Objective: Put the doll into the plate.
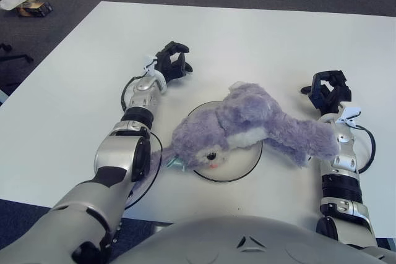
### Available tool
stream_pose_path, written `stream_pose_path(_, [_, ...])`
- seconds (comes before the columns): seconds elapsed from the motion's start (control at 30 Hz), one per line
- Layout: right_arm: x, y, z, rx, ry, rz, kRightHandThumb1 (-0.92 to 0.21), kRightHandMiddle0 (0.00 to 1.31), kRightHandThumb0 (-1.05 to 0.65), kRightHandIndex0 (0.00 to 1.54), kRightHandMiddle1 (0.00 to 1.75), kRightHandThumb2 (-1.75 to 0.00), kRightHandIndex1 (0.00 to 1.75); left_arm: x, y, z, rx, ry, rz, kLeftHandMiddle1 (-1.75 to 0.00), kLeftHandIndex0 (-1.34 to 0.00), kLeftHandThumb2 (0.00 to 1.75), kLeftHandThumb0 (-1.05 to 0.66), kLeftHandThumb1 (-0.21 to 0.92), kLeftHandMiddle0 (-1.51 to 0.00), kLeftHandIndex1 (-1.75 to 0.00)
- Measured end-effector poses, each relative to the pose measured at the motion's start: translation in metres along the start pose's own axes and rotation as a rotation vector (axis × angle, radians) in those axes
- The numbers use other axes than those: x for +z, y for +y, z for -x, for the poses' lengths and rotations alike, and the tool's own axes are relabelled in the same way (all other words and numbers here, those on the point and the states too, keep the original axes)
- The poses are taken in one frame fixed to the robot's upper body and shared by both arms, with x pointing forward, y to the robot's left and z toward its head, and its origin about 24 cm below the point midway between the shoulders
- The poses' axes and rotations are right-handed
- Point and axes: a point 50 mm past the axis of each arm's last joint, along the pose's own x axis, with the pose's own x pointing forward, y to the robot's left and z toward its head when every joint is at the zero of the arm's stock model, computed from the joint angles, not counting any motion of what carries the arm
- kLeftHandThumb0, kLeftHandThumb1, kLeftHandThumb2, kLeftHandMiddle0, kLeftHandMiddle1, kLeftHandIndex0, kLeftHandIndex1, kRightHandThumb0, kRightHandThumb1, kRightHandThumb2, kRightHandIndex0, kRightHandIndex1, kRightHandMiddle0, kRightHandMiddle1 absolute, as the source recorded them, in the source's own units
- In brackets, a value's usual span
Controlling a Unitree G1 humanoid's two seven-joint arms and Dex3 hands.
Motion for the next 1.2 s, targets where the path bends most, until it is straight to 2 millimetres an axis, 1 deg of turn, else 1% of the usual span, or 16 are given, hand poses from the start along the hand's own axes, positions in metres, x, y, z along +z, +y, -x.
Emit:
stream_pose_path(0.2, [-0.002,-0.001,0.000,0.031,0.005,-0.024,-0.70,0.33,-0.38,0.64,1.75,-0.83,1.55,-0.003,0.000,0.000,0.021,-0.002,0.014,-1.66,-0.36,1.31,-0.01,0.32,-0.68,-1.75])
stream_pose_path(0.5, [-0.007,-0.003,0.000,0.060,0.021,-0.076,-0.68,0.34,-0.38,0.66,1.75,-0.85,1.60,-0.004,-0.001,0.000,0.031,-0.006,0.042,-1.73,-0.41,1.42,-0.01,0.24,-0.70,-1.75])
stream_pose_path(0.6, [-0.008,-0.003,0.000,0.061,0.021,-0.090,-0.66,0.35,-0.39,0.69,1.75,-0.88,1.63,-0.005,-0.002,0.000,0.031,-0.011,0.046,-1.74,-0.46,1.49,-0.01,0.18,-0.73,-1.74])
stream_pose_path(0.77, [-0.010,-0.004,-0.002,0.059,0.012,-0.106,-0.64,0.37,-0.39,0.72,1.75,-0.91,1.66,-0.005,-0.002,0.000,0.032,-0.016,0.048,-1.75,-0.53,1.55,-0.01,0.12,-0.78,-1.71])
stream_pose_path(1.03, [-0.016,-0.007,-0.005,0.039,0.016,-0.127,-0.60,0.40,-0.40,0.76,1.75,-0.96,1.71,-0.007,-0.001,0.002,0.037,-0.017,0.050,-1.75,-0.61,1.56,-0.01,0.08,-0.80,-1.63])
stream_pose_path(1.07, [-0.017,-0.006,-0.007,0.036,0.015,-0.134,-0.56,0.43,-0.41,0.80,1.75,-1.01,1.74,-0.009,-0.001,0.003,0.039,-0.016,0.057,-1.75,-0.63,1.58,-0.01,0.06,-0.81,-1.62])
stream_pose_path(1.2, [-0.017,-0.004,-0.008,0.048,0.005,-0.135,-0.53,0.45,-0.42,0.90,1.75,-1.05,1.75,-0.009,-0.001,0.004,0.043,-0.028,0.076,-1.75,-0.62,1.63,-0.01,0.03,-0.84,-1.66])
